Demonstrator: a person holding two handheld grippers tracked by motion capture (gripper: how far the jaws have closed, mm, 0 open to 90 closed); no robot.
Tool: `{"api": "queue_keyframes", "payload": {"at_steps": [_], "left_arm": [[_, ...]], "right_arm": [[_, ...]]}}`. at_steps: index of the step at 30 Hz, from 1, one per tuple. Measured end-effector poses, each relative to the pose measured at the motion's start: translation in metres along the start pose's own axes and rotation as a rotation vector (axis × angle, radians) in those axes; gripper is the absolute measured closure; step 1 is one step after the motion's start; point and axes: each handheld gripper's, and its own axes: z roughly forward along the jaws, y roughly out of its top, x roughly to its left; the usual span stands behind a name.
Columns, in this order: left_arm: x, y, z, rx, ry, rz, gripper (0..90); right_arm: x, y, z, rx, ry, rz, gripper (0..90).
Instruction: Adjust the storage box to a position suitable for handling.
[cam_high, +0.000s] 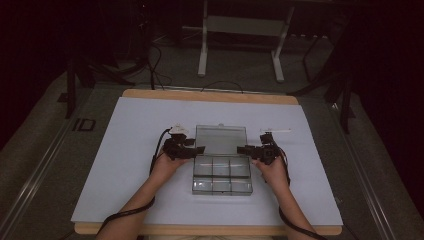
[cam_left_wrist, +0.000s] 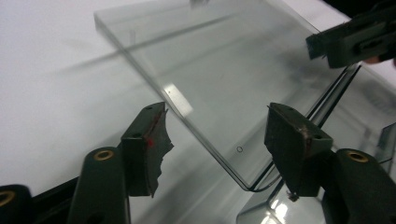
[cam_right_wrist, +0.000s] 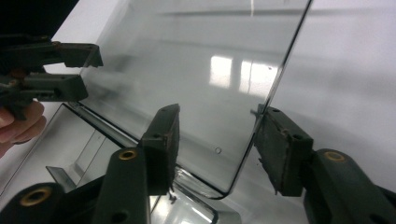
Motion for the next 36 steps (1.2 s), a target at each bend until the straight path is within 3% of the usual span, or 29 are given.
{"api": "queue_keyframes", "payload": {"at_steps": [1,5,11,14,21,25,27,30,36], "left_arm": [[-0.002,0.000,0.001,-0.001,0.006,0.009,41.8],[-0.001,0.000,0.003,0.004,0.012,0.005,41.6],[0.000,0.000,0.003,0.004,0.006,-0.006,41.5],[-0.001,0.001,0.002,0.001,0.004,0.011,40.7],[-0.004,0.007,-0.004,-0.025,-0.014,0.022,40.7],[-0.009,0.009,-0.010,-0.024,-0.023,0.056,40.6],[-0.013,0.009,-0.014,-0.024,-0.037,0.087,38.9],[-0.017,0.010,-0.017,-0.031,-0.061,0.096,37.6],[-0.019,0.009,-0.022,-0.022,-0.060,0.104,36.6]], "right_arm": [[-0.002,-0.001,0.001,0.008,-0.008,0.015,44.6],[-0.009,-0.003,0.000,0.000,0.006,0.049,51.1],[-0.007,-0.002,-0.001,0.003,0.004,0.036,50.1],[-0.007,-0.001,-0.003,-0.012,0.004,0.031,49.7],[-0.004,0.001,-0.009,-0.022,-0.011,-0.048,45.3],[0.000,0.002,-0.013,-0.032,-0.022,-0.091,42.8],[0.003,0.003,-0.018,-0.047,-0.035,-0.150,41.8],[0.006,0.004,-0.022,-0.056,-0.031,-0.173,43.1],[0.011,0.004,-0.030,-0.068,-0.035,-0.201,44.9]]}}
